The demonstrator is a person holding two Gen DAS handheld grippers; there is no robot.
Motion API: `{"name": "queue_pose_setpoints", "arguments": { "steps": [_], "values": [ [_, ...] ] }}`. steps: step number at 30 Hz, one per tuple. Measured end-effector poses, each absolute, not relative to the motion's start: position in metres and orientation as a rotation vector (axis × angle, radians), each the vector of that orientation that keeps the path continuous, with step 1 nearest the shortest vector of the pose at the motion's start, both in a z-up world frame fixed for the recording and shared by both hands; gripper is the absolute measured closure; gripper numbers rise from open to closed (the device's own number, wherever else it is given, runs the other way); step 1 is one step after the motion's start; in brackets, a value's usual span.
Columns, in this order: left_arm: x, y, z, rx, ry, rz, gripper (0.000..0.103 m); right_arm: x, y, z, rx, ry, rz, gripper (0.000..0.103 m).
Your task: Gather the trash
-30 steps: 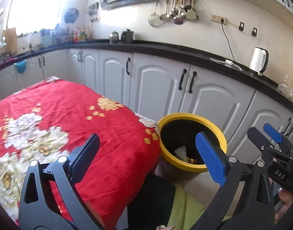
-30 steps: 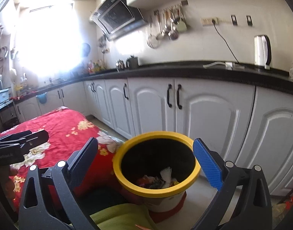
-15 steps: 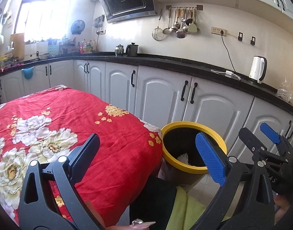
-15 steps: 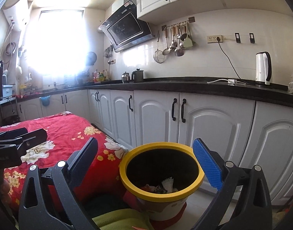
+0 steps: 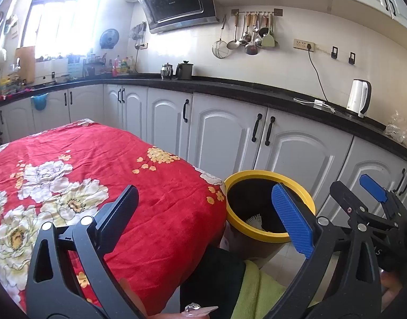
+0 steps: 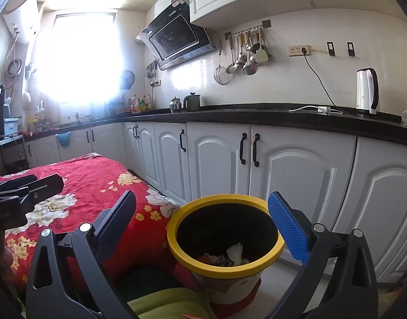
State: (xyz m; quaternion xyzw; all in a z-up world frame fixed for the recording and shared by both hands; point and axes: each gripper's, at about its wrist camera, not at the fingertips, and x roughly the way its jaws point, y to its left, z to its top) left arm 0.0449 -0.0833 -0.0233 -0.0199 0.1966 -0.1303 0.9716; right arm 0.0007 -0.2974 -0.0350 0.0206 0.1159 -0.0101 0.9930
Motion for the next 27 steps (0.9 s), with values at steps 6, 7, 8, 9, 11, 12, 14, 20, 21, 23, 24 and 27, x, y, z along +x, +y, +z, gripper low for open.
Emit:
{"name": "queue_pose_setpoints", "arguments": {
  "steps": [6,7,8,9,11,12,14,20,21,23,24,27],
  "values": [
    [0.0443,-0.0825,-0.0228,-0.040,0.390,-0.264,0.011,0.0006,-0.2972,-0.0354,0.042,0.233,-0.020,0.006],
    [0.0442,-0.0824,-0.0225,-0.039,0.388,-0.263,0.011,0.0007,-0.2969,-0.0353,0.042,0.233,-0.021,0.006],
    [0.0443,-0.0820,-0.0226,-0.041,0.388,-0.263,0.011,0.0008,-0.2968,-0.0352,0.042,0.233,-0.021,0.006],
    [0.0445,-0.0815,-0.0223,-0.043,0.386,-0.265,0.011,0.0006,-0.2972,-0.0353,0.042,0.232,-0.021,0.006],
    [0.0453,-0.0812,-0.0221,-0.042,0.387,-0.263,0.011,0.0007,-0.2971,-0.0353,0.042,0.233,-0.021,0.006],
    [0.0450,-0.0809,-0.0224,-0.042,0.387,-0.264,0.011,0.0010,-0.2967,-0.0353,0.042,0.234,-0.022,0.006],
    [0.0448,-0.0812,-0.0223,-0.040,0.385,-0.263,0.011,0.0009,-0.2971,-0.0354,0.044,0.233,-0.021,0.006],
    [0.0448,-0.0812,-0.0228,-0.040,0.385,-0.264,0.011,0.0004,-0.2973,-0.0376,0.046,0.234,-0.022,0.006],
    [0.0450,-0.0813,-0.0229,-0.040,0.385,-0.263,0.011,0.0004,-0.2973,-0.0376,0.046,0.235,-0.023,0.006],
    [0.0447,-0.0813,-0.0228,-0.042,0.386,-0.264,0.011,0.0005,-0.2969,-0.0375,0.047,0.235,-0.024,0.006],
    [0.0445,-0.0816,-0.0226,-0.041,0.384,-0.263,0.011,0.0005,-0.2975,-0.0375,0.046,0.235,-0.023,0.006],
    [0.0448,-0.0814,-0.0229,-0.041,0.384,-0.264,0.011,0.0006,-0.2975,-0.0379,0.046,0.235,-0.023,0.006]
  ]
}}
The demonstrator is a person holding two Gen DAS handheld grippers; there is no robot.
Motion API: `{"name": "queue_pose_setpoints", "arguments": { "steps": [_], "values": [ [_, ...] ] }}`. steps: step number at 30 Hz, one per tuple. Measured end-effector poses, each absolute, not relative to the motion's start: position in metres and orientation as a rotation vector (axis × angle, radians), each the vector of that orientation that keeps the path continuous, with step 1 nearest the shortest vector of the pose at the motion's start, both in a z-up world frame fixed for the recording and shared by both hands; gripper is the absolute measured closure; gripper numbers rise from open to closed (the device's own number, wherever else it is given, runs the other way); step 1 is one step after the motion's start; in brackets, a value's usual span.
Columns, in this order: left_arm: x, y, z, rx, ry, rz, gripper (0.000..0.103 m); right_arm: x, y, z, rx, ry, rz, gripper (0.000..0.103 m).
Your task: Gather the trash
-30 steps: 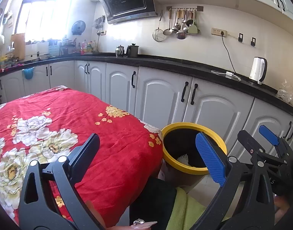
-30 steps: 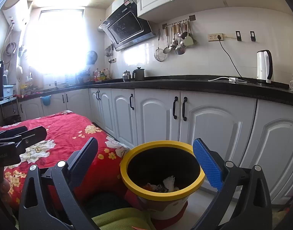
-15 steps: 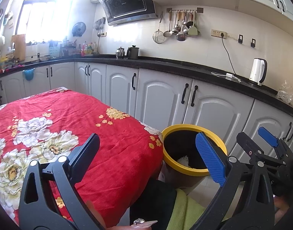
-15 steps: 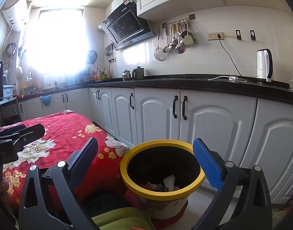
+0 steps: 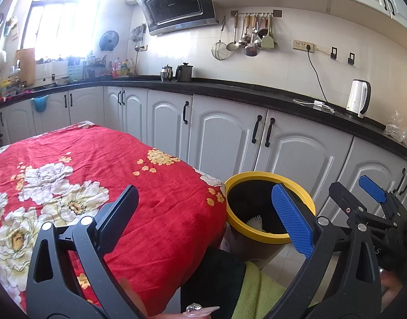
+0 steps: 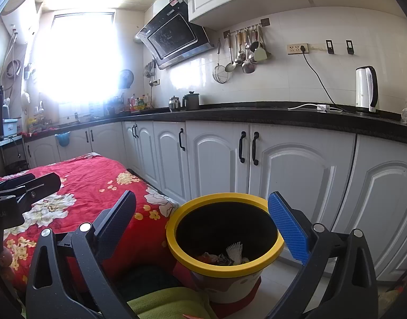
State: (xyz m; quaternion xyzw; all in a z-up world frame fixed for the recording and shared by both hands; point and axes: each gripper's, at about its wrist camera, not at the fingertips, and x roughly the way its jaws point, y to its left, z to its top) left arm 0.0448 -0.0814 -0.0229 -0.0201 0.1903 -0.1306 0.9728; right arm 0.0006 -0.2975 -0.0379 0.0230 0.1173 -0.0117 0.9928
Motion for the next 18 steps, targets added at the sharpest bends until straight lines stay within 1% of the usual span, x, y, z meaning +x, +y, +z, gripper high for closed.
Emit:
{"name": "queue_pose_setpoints", "arguments": {
  "steps": [18],
  "values": [
    [0.0454,-0.0800,-0.0246,-0.032,0.388,-0.259,0.011,0.0008,-0.2974,-0.0380,0.048,0.238,-0.025,0.006]
  ]
}}
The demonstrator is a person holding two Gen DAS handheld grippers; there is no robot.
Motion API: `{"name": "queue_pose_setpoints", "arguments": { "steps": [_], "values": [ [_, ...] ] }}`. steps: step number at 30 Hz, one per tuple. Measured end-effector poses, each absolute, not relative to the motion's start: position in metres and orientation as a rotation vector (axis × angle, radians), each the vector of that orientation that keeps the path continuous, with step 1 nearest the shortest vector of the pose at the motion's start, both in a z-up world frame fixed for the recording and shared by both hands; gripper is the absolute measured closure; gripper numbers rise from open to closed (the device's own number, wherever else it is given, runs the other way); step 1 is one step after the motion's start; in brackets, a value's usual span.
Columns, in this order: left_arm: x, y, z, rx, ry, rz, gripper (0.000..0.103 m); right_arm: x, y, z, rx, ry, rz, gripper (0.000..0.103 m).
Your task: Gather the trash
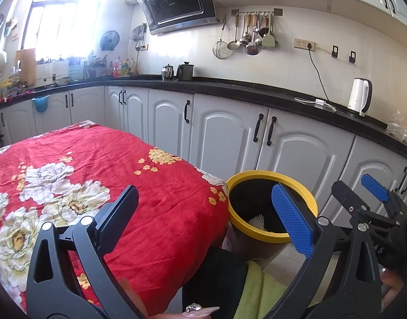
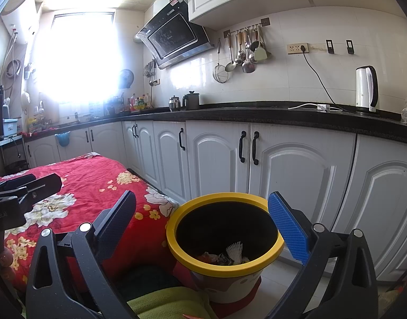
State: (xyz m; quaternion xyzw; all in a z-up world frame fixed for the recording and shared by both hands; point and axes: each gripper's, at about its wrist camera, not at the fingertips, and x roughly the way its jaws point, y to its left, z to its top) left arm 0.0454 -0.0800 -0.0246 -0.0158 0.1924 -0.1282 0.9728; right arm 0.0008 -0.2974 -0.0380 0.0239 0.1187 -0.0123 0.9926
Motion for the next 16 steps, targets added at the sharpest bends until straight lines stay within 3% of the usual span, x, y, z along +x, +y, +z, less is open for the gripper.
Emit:
{"name": "queue_pose_setpoints", "arguments": {
  "steps": [11,16],
  "values": [
    [0.057,-0.048,-0.025,-0.071,0.493,-0.208,0.011,0.019,-0.270,-0.031,0.008,0.273,0.076,0.006],
    [0.048,0.088,-0.018,-0.113,0.550,0.142,0.011,0.068,-0.129,-0.018,-0.063,0.453,0.484,0.006]
  ]
}}
